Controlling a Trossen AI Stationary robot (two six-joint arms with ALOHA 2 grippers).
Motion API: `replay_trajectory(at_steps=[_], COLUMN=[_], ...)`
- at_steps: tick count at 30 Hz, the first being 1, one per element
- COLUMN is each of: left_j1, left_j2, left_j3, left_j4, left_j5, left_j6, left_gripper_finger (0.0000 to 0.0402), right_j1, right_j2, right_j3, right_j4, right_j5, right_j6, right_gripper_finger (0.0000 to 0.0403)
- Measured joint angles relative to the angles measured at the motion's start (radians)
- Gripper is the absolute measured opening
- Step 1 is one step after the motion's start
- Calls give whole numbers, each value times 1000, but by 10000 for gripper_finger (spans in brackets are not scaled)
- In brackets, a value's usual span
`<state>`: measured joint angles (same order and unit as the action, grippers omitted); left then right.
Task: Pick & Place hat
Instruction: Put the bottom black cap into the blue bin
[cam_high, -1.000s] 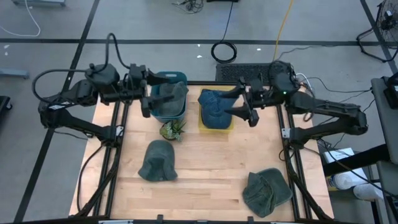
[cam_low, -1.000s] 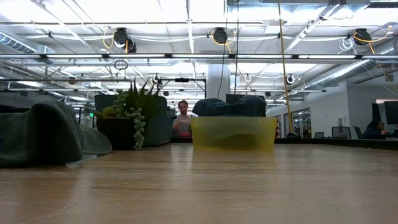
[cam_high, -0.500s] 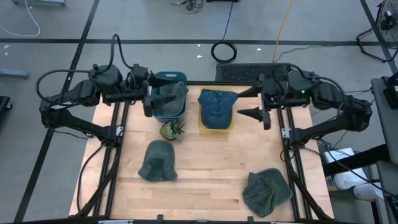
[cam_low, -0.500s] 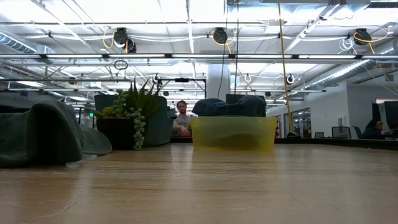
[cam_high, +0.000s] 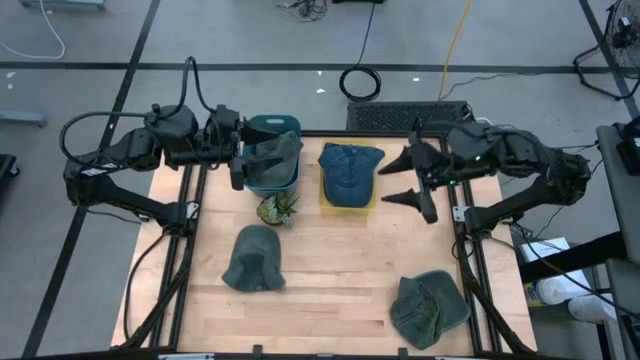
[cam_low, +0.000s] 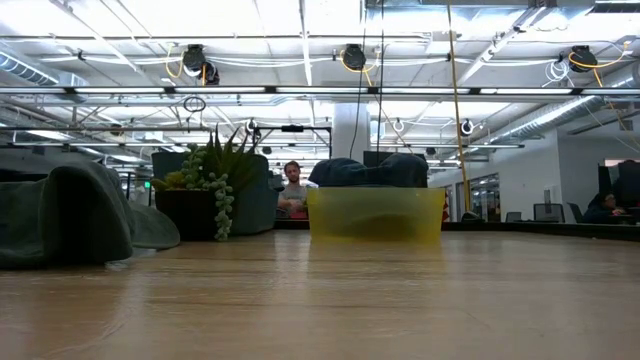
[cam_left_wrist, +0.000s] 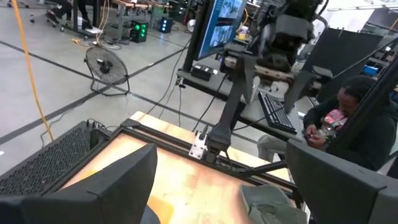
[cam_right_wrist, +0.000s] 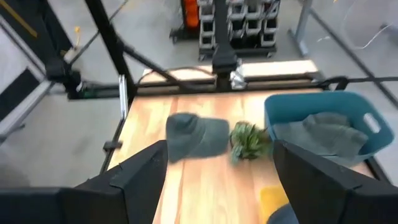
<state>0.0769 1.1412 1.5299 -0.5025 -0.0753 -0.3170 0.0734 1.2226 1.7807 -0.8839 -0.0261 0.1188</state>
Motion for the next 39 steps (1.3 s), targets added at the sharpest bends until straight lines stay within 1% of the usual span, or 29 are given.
replay_trajectory(at_steps=[4,8,13,16,18,23,27,34,39], left_j1=[0,0,0,0,0,0,0,0,0], left_j2=[0,0,0,0,0,0,8,26,25], left_j3=[0,0,0,0,0,0,0,1,0], left_j4=[-2,-3,-4,-4,-4,-22,-27,-26,-19], left_j5=[3,5,5,5,6,25,26,26,26], left_j6=[0,1,0,-1,-1,-3,-3,-2,9], left_gripper_finger=[365,371,367,362,359,363,368,364,361], right_j1=[40,66,83,87,86,86,86,86,86], right_j2=[20,23,18,13,10,10,10,10,15], right_j3=[11,12,12,12,12,12,12,12,12], right_j4=[-43,-51,-69,-153,-240,-399,-417,-470,-526], right_j5=[-1,0,0,-1,-5,-72,-131,-164,-214], right_j6=[0,0,1,28,54,90,99,140,168], right_gripper_finger=[281,281,281,281,281,281,281,281,281])
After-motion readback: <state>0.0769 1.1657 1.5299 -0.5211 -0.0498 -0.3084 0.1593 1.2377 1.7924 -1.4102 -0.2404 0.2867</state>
